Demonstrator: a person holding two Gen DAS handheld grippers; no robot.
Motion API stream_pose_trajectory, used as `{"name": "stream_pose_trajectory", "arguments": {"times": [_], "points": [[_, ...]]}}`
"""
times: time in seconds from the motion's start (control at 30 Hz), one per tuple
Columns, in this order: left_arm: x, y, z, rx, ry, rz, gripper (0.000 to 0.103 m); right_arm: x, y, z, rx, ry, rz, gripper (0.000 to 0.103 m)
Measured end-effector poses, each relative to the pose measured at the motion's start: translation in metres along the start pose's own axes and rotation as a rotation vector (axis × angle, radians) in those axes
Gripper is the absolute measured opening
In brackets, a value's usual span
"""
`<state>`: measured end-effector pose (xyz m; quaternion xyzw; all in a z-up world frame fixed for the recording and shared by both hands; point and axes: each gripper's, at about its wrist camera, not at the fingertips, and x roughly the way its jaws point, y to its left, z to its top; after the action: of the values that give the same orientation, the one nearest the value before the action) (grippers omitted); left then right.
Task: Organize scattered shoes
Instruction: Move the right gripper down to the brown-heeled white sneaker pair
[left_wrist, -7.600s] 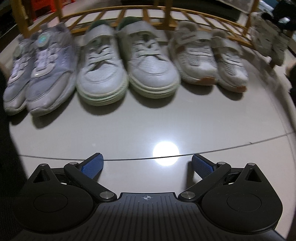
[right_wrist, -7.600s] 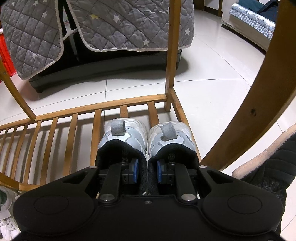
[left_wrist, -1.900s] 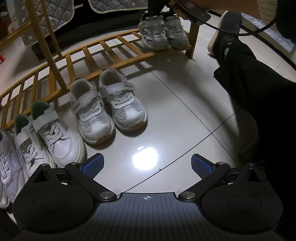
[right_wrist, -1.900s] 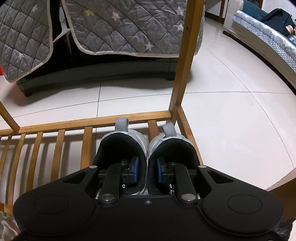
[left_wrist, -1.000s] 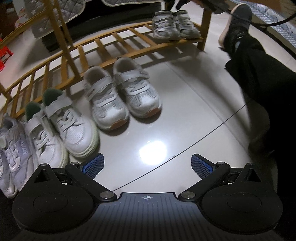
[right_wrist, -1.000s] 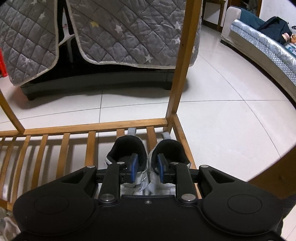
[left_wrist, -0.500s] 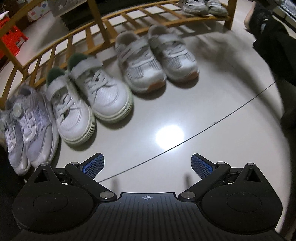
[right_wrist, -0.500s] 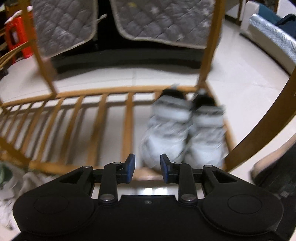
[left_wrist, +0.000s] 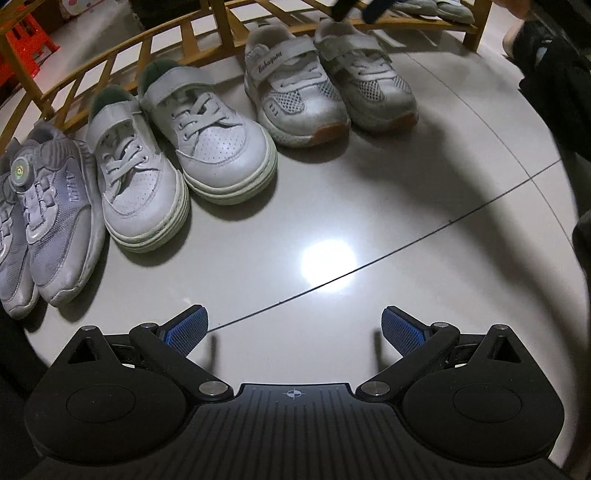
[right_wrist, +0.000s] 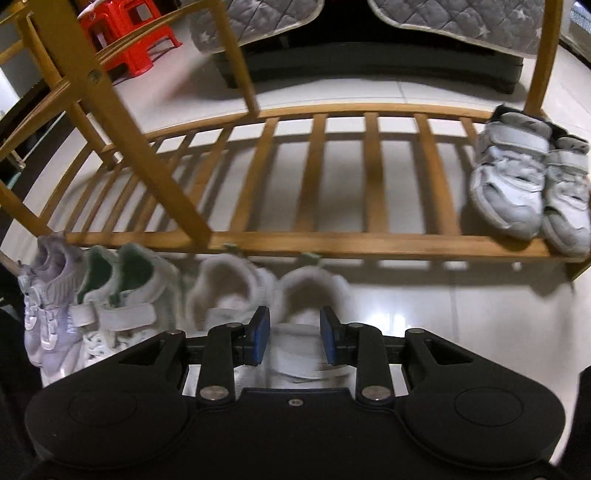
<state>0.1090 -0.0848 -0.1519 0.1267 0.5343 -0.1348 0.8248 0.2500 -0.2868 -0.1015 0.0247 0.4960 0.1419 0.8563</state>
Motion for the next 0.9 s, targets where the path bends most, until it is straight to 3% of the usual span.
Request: {"name": "stream_pose_trajectory", "arguments": {"times": [0.17,0.33,0.73,0.9], "points": [[0.003,0.004,-0.005,-0.027,0.001,-0.020,0.102,0.009,0.013,0.002,0.051,0.021,-0.016,0.032],[0.009,0.006,-0.008,-0.054,0.012,-0.032,0.102,0.020,0.018,0.007,0.090,0.018,-0.057,0.041],[0.011,0.002,-0.009,-0.053,0.004,-0.050,0.102,0.042,0.031,0.005,0.096,0.058,-0.111,0.041],[0.009,0.001,-0.010,-0.056,-0.003,-0.050,0.102,0.046,0.028,0.010,0.095,0.082,-0.117,0.036]]}}
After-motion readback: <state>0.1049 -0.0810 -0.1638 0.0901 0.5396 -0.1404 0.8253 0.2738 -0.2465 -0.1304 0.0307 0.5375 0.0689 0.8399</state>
